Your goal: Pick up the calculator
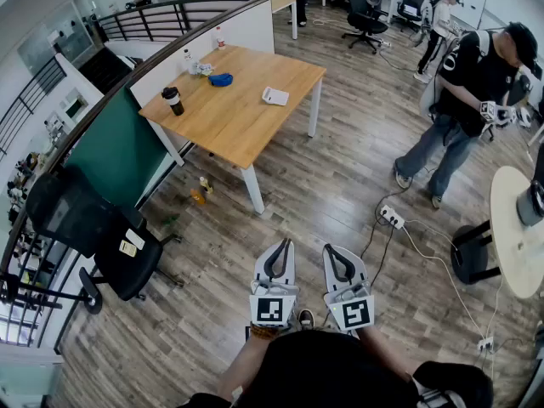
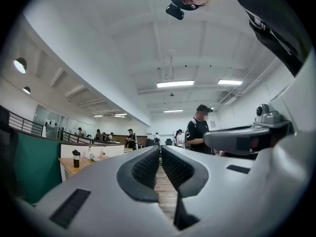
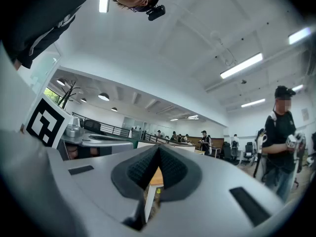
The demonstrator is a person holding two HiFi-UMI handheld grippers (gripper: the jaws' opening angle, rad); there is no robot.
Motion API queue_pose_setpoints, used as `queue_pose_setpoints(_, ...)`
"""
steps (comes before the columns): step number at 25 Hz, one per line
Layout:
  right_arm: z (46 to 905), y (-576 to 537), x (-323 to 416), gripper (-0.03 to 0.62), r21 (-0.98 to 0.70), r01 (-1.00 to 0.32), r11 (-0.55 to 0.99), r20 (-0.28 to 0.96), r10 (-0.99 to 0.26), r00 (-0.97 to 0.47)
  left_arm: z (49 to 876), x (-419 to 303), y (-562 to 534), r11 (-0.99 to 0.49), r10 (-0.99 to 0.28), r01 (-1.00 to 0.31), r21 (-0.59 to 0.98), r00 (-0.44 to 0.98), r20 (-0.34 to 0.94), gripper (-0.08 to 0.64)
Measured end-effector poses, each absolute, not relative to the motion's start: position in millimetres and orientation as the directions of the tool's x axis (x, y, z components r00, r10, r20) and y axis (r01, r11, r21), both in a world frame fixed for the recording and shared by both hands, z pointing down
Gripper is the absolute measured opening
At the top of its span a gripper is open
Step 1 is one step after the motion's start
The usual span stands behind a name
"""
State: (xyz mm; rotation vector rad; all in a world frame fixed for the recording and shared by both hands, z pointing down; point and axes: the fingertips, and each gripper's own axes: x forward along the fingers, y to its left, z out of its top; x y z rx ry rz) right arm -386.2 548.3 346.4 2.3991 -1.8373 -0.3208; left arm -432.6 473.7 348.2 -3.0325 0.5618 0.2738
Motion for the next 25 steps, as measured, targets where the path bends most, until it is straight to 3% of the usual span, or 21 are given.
queue_pose_setpoints(17,368.6,476.5,-368.1,0.006,0.138,-0.95,-0.278,-0.015,-0.96,0.279,363.2,-421.7,406.9,-0.919,-0.392,-0.393,0.017,0.91,-0.135,0.035)
queue_pose_setpoints(25,374.7,438.4,-313.6,0.006,0.114,-0.964,-0.242,-0.028,-0.97,0.24,374.1,-365.3,377.2,-0.912,-0.408,-0.411,-0.015,0.908,-0.101,0.035)
